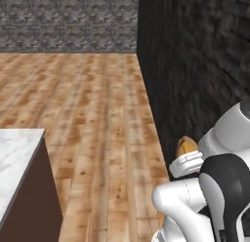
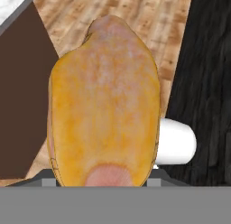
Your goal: Gather the mushroom and lime from the fridge and place them on a tray on the dining counter. Then gather the chicken drumsticks from the fridge and place them on the other tray.
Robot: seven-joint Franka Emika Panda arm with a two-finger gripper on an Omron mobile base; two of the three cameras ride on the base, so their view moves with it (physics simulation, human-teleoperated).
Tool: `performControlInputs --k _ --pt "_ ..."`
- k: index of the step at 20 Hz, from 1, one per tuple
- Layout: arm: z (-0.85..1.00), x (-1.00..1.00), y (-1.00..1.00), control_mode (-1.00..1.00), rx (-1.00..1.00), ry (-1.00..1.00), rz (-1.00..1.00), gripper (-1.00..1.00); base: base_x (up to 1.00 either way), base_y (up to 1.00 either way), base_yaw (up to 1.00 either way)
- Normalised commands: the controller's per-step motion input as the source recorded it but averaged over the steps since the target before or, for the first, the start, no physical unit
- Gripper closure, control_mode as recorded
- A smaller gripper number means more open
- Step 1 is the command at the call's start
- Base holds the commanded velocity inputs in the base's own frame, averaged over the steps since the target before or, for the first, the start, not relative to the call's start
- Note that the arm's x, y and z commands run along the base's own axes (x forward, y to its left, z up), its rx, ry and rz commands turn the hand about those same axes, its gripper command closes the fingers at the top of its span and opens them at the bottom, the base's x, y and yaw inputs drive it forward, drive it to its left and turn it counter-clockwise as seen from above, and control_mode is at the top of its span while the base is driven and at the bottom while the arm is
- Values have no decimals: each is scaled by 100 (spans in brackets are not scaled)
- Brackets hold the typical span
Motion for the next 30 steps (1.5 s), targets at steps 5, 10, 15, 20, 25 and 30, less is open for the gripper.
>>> performControlInputs --k 5,10,15,20,25,30 --pt "0 0 0 100 0 0 0 100 100 -22 35" --pt "0 0 0 100 0 0 0 100 100 -15 44" --pt "0 0 0 100 0 0 0 100 100 -17 45" --pt "0 0 0 100 0 0 0 100 90 -18 49" --pt "0 0 0 100 0 0 0 100 88 -17 50" --pt "0 0 0 100 0 0 0 100 89 -16 50"
